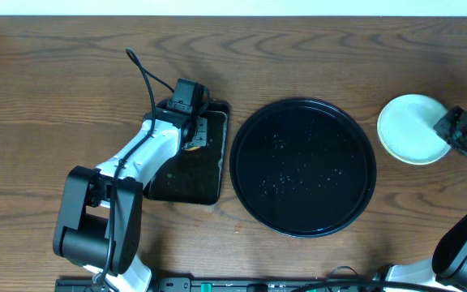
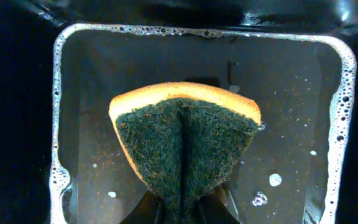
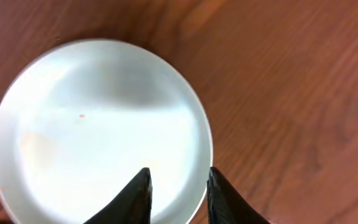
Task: Clean dirty plates on tray and stack at the side
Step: 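Lift the green plate with the right gripper and stack it on the yellow plate, then release the sponge in the black tray and raise the left gripper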
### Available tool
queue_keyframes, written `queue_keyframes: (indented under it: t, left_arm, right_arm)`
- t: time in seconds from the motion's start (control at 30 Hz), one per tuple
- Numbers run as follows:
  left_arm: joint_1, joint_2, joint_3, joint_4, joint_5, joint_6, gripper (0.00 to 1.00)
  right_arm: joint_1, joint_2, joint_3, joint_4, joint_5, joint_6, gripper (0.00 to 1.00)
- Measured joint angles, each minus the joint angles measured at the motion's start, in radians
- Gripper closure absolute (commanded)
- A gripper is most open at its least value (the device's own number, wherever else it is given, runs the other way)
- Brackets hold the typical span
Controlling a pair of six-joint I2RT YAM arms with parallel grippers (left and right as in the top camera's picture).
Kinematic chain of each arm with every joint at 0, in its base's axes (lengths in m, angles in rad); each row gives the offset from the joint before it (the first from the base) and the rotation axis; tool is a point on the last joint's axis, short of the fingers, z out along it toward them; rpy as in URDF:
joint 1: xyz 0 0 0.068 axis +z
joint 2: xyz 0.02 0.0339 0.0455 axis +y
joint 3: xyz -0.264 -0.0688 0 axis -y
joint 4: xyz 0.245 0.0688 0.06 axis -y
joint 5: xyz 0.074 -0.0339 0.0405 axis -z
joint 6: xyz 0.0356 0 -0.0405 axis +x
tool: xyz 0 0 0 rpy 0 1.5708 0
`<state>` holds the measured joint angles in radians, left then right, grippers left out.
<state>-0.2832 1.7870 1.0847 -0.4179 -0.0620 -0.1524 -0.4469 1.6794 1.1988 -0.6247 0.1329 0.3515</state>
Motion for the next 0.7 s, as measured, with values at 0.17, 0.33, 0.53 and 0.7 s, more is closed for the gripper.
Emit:
queue_keyframes:
  t: [0.17, 0.33, 0.53, 0.7]
  left_arm:
    - [0.000, 0.000, 0.000, -0.002, 0.004, 0.000, 0.60]
    - [0.000, 0.000, 0.000, -0.005, 0.004, 0.000, 0.51]
    - [0.000, 0.000, 0.000, -0.005, 0.004, 0.000, 0.47]
    - [0.000, 0.000, 0.000, -0.047, 0.004, 0.000, 0.45]
  right_arm:
    - [0.000, 0.000, 0.000, -0.069, -0.091, -0.016, 0.72]
    - [0.003, 0.000, 0.000, -0.138, -0.155, -0.032, 0.72]
    - [0.031, 0.000, 0.000, -0.174, -0.179, -0.038, 0.72]
    - [0.081, 0.000, 0.000, -0.224, -0.198, -0.086, 0.69]
